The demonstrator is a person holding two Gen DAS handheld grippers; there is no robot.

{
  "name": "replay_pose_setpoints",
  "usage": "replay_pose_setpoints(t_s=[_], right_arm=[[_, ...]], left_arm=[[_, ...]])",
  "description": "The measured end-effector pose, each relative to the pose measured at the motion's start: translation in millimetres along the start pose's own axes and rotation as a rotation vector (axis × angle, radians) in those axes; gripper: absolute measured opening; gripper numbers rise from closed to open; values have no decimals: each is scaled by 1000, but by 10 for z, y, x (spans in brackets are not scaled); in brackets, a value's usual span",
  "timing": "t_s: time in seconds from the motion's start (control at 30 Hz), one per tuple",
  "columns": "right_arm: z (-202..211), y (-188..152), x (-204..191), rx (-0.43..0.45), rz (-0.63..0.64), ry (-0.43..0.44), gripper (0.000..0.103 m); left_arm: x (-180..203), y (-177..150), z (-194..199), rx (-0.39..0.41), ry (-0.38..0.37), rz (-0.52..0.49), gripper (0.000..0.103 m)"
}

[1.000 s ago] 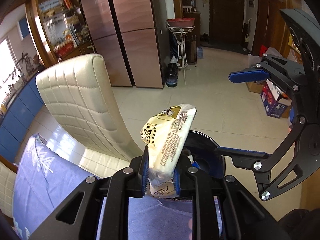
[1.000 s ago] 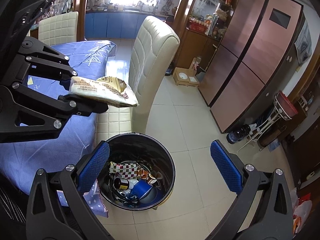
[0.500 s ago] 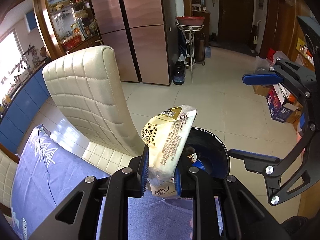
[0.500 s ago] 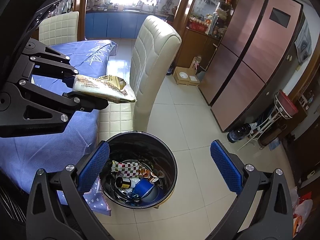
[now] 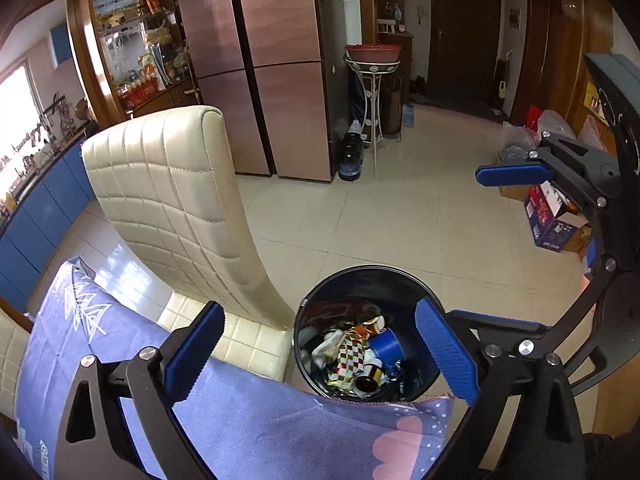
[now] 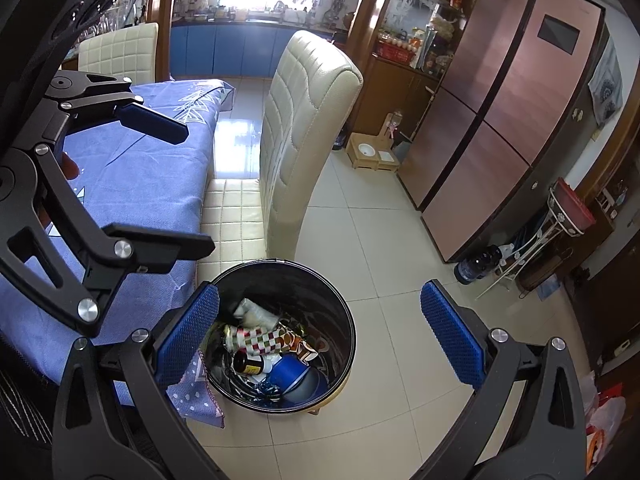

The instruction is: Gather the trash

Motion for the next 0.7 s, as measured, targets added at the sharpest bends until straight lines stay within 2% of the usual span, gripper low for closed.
replay_pose_setpoints(t_s=[0.2, 0.7], right_arm=[[12, -8, -14, 2, 1, 0, 100], [19, 4, -41, 0, 7, 0, 100]], left_arm=[[-3, -12, 15, 10, 41, -30, 94], [-27, 3, 74, 14, 45, -22, 94]])
Point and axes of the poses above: each gripper's, at about its wrist camera, not at the fingertips, and z roughly against the way its jaws point, x to its right, y to its top, the point moved 9 cm from there along -z, roughly the way its jaws point, and after that the axes turned 8 degrees about z, right-handed, at the moved point
